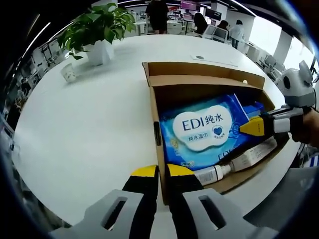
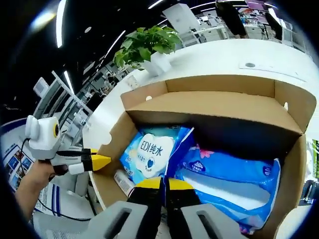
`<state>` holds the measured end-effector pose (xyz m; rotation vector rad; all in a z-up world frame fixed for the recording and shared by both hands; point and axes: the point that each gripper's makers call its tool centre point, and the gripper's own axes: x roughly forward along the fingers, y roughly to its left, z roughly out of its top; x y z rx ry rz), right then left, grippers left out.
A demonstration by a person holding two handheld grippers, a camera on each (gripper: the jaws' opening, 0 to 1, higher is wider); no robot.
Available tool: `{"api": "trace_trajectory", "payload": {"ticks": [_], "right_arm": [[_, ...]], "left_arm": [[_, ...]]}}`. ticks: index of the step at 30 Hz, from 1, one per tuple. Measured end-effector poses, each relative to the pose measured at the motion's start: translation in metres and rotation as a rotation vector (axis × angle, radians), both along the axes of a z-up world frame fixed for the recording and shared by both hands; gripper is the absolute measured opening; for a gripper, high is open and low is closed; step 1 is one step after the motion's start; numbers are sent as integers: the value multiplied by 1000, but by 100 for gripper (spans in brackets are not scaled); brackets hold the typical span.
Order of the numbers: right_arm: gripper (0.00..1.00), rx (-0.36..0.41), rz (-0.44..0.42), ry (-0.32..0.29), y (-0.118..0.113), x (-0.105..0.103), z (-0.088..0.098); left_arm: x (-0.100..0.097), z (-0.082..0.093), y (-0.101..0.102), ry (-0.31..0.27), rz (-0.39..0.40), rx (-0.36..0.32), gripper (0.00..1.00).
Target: Operate the shoe box by opening the lid, removing the specified soft item, and placing it in the target area until the item is outside and the box remains undamaged.
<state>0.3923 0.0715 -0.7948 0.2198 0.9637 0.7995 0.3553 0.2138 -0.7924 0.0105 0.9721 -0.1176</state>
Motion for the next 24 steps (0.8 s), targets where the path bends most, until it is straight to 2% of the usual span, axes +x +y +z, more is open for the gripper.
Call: {"api": "trace_trajectory", "payload": {"ticks": [5, 10, 16, 20, 24], "right_arm": [[0, 13, 1, -29, -2, 4, 11], [0, -4, -3, -59, -11, 6, 13], [0, -4, -32, -89, -21, 7, 15], [0, 5, -51, -91, -26, 8, 16], [0, 13, -69, -90, -31, 8, 18]], "left_arm": [[0, 0, 0, 2, -3, -4, 4], [-1, 1, -1, 0, 0, -10, 4], [0, 0, -1, -19, -35, 11, 6], [1, 4, -1, -40, -59, 18, 6], [6, 15, -1, -70, -80, 32, 7]]}}
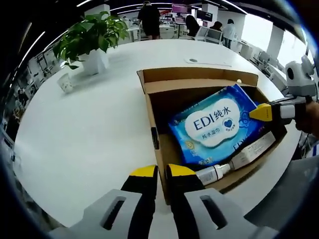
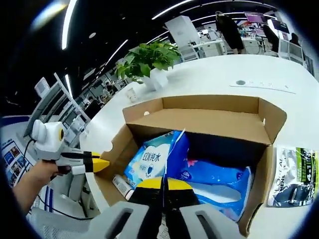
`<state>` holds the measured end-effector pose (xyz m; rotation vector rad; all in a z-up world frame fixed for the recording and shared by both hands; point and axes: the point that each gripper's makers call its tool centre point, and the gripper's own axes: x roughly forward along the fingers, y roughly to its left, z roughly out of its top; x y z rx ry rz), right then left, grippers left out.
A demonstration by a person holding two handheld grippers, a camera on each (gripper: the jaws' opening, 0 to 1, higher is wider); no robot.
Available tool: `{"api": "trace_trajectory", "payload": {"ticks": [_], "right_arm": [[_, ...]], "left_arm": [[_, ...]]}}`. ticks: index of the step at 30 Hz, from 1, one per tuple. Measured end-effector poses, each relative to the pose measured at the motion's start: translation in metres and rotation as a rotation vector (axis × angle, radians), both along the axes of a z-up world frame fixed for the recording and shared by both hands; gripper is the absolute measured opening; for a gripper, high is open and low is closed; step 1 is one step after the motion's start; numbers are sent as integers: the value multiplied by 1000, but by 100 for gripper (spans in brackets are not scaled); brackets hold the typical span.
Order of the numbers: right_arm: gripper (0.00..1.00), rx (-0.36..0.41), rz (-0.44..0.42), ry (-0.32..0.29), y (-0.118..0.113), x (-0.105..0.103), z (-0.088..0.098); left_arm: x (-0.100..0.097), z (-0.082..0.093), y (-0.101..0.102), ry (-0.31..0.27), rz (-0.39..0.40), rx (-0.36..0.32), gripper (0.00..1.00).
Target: Operate the shoe box by opening the lid, removing the specified soft item, and placing it in the target area until the item is outside and the box remains undamaged.
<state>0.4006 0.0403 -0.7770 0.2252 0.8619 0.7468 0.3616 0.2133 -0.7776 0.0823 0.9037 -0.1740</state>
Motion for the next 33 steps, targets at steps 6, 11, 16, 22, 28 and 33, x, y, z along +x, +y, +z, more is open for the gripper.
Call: {"api": "trace_trajectory", "payload": {"ticks": [6, 11, 16, 22, 28, 33], "right_arm": [[0, 15, -27, 0, -10, 2, 4], [0, 21, -44, -2, -17, 1, 7], [0, 26, -57, -2, -24, 1, 8], [0, 22, -69, -5, -34, 1, 8], [0, 19, -82, -5, -49, 2, 10], [0, 13, -91, -3, -59, 3, 8]], "left_arm": [[10, 17, -10, -44, -55, 0, 18], [16, 19, -18, -53, -97, 14, 22], [20, 19, -29, -61, -142, 36, 22], [22, 15, -54, -28, -192, -36, 24], [22, -1, -68, 42, -206, -92, 28], [24, -7, -77, 72, -191, -166, 28]]}}
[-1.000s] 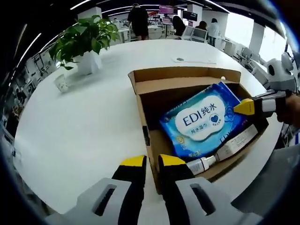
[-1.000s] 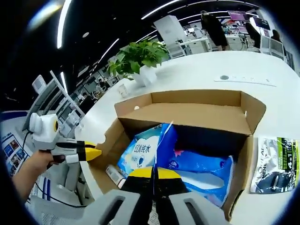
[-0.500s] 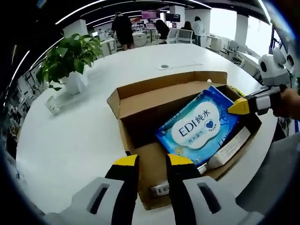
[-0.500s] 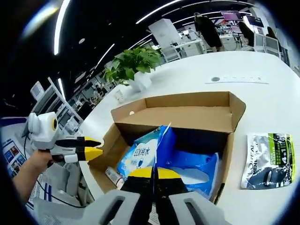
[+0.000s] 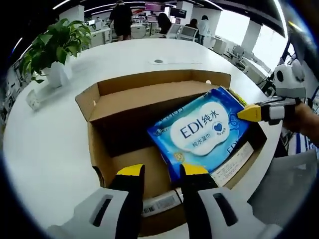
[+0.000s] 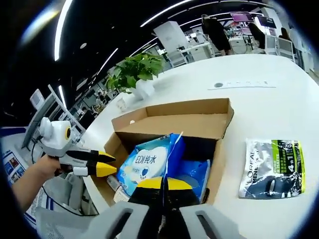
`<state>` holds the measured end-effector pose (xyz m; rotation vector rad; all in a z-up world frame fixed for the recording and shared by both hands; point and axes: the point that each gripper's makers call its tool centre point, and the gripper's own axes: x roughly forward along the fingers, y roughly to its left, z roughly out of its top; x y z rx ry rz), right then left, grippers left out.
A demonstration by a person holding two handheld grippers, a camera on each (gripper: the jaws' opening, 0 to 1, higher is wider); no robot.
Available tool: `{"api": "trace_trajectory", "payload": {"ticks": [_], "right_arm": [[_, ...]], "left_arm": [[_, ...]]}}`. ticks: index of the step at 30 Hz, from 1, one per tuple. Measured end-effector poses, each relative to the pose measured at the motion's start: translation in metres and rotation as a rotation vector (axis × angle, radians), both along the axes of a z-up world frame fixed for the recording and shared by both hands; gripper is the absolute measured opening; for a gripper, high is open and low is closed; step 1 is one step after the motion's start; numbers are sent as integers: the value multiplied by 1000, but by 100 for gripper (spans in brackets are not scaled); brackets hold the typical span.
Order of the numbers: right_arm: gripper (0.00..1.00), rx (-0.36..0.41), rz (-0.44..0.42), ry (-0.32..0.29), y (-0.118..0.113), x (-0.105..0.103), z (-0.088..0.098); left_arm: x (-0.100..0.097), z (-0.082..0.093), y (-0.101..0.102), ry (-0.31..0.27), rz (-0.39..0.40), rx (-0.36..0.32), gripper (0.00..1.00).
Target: Operate the shoe box by opening the lid, removing the specified soft item, and placing it in the target area until the item is outside and the box remains undamaged.
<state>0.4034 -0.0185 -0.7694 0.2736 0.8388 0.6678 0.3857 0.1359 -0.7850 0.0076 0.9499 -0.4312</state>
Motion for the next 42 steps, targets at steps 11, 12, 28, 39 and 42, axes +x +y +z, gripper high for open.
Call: {"api": "trace_trajectory", "payload": {"ticks": [11, 12, 28, 39, 42], "right_arm": [[0, -8, -9, 5, -10, -1, -3], [0, -5, -12, 5, -10, -1, -3], [0, 16, -33, 6, -8, -2, -1], [0, 35, -35, 11, -9, -9, 1], [0, 39, -35, 11, -11, -11, 3]], "left_arm": [[-2, -15, -23, 98, 23, -144, 26], [-3, -15, -26, 103, 25, -159, 24], [-2, -13, -33, 77, 23, -128, 0], [-1, 4, -29, 38, 28, -129, 0], [-3, 8, -30, 32, 18, -124, 0]]}}
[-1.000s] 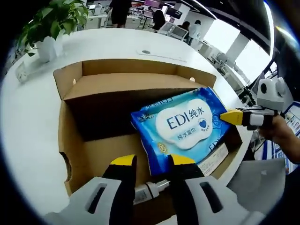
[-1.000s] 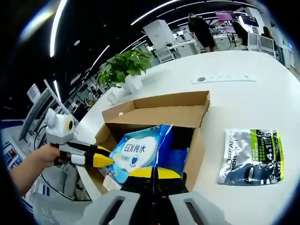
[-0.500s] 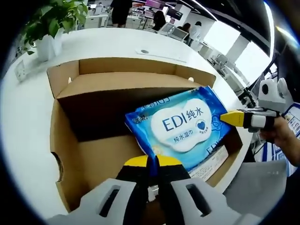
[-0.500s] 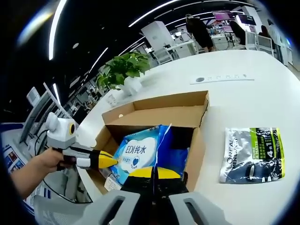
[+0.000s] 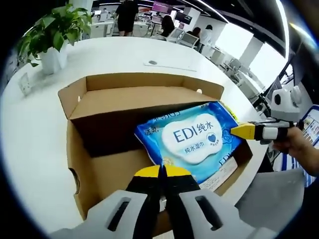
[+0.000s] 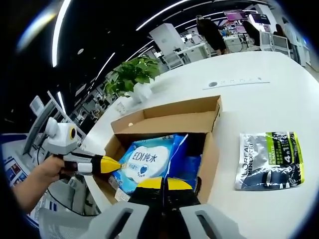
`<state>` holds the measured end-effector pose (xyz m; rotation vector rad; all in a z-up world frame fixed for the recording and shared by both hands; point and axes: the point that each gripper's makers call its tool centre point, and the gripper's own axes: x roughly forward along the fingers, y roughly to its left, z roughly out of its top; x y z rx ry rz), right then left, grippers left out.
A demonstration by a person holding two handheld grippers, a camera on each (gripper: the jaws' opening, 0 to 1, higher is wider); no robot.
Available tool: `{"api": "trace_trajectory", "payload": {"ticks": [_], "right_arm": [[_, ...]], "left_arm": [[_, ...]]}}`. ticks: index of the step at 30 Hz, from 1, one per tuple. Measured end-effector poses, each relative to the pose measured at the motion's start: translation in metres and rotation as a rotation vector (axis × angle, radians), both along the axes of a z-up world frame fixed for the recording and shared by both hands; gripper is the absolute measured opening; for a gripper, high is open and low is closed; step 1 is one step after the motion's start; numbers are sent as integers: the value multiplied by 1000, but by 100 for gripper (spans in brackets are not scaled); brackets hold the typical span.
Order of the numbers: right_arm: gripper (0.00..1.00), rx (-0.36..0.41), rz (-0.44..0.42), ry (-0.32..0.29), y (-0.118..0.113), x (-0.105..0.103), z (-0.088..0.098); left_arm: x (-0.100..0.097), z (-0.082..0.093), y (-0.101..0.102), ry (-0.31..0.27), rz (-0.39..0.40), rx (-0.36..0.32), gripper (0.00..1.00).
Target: Operate the shoe box by opening the lid, removing the specified soft item, and placing it in the target area until the item is outside and the box remains undamaged.
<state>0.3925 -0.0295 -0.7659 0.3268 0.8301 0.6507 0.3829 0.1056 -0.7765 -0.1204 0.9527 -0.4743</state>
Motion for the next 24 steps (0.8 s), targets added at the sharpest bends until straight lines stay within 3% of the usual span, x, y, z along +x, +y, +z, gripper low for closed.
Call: {"api": "trace_trajectory", "payload": {"ticks": [24], "right_arm": [[0, 30, 2, -30, -12, -8, 26]], "left_arm": [[-3, 39, -8, -70, -21, -12, 0]]}}
